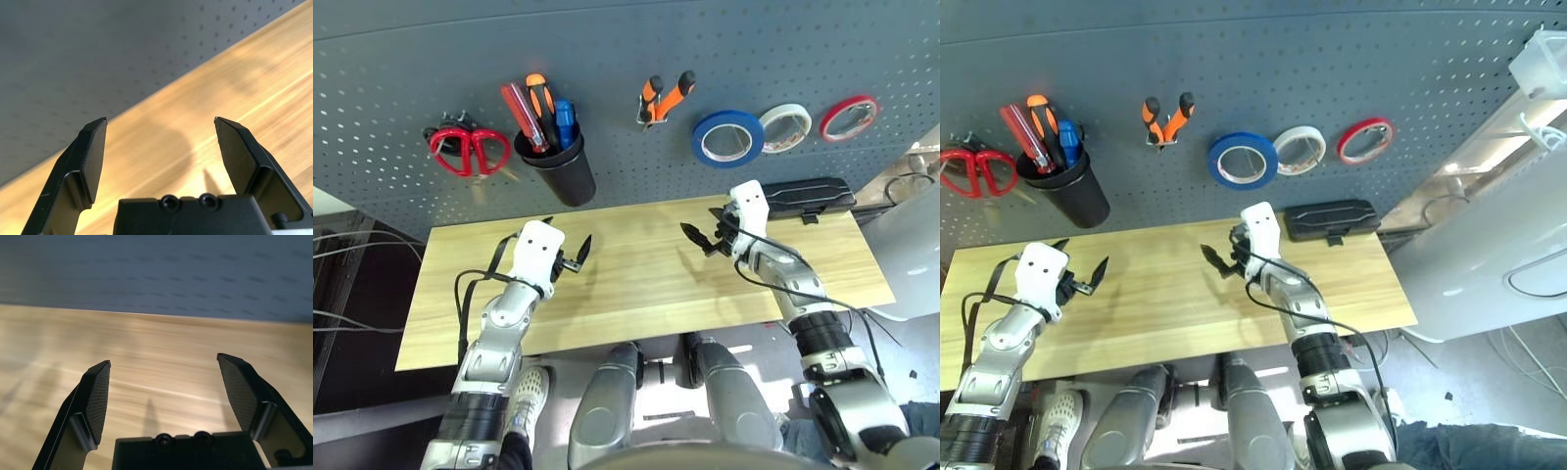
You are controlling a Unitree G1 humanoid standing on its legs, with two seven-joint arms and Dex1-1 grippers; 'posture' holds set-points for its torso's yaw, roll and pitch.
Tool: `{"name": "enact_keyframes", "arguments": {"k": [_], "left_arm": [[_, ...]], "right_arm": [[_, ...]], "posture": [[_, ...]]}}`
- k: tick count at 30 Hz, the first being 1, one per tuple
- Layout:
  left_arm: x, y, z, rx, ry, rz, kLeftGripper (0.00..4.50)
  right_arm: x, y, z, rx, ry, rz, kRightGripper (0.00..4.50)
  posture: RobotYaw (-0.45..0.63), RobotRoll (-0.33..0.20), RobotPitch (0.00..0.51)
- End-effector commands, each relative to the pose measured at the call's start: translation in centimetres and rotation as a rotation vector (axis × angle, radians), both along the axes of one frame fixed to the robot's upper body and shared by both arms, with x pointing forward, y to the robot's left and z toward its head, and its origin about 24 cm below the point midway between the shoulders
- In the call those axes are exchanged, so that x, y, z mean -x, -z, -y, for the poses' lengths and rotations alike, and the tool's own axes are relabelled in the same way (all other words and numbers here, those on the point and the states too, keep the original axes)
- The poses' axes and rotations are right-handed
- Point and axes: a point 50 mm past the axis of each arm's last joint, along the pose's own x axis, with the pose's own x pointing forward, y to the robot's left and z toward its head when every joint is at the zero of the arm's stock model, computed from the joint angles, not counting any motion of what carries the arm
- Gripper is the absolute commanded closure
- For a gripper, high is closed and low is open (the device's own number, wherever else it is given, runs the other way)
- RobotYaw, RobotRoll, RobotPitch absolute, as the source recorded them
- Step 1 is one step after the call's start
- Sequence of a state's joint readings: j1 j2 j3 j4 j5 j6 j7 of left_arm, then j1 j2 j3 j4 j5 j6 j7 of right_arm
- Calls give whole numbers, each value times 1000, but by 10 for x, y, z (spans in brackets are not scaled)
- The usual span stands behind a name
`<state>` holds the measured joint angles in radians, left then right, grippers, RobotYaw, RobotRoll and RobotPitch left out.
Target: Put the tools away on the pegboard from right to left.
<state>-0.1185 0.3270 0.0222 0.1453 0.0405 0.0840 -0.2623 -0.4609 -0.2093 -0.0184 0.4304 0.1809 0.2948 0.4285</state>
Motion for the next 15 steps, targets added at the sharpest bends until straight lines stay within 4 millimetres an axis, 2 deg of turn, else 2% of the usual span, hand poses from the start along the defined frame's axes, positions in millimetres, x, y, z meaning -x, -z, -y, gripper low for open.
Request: {"name": "enact_keyframes", "arguments": {"k": [1,8,11,15], "left_arm": [[-1,21,-4,26,-86,-114,19],[-12,17,0,71,-228,-111,19],[-13,15,-9,90,-349,-102,19],[-6,27,-17,110,-449,-176,19]], "right_arm": [[2,14,22,0,109,-74,0],[-4,11,50,20,184,-90,0],[-6,9,57,46,159,-95,0],[-14,1,60,72,111,-82,0]], "posture": [[-31,0,281],[-67,0,289],[-71,0,283],[-87,0,267]]}}
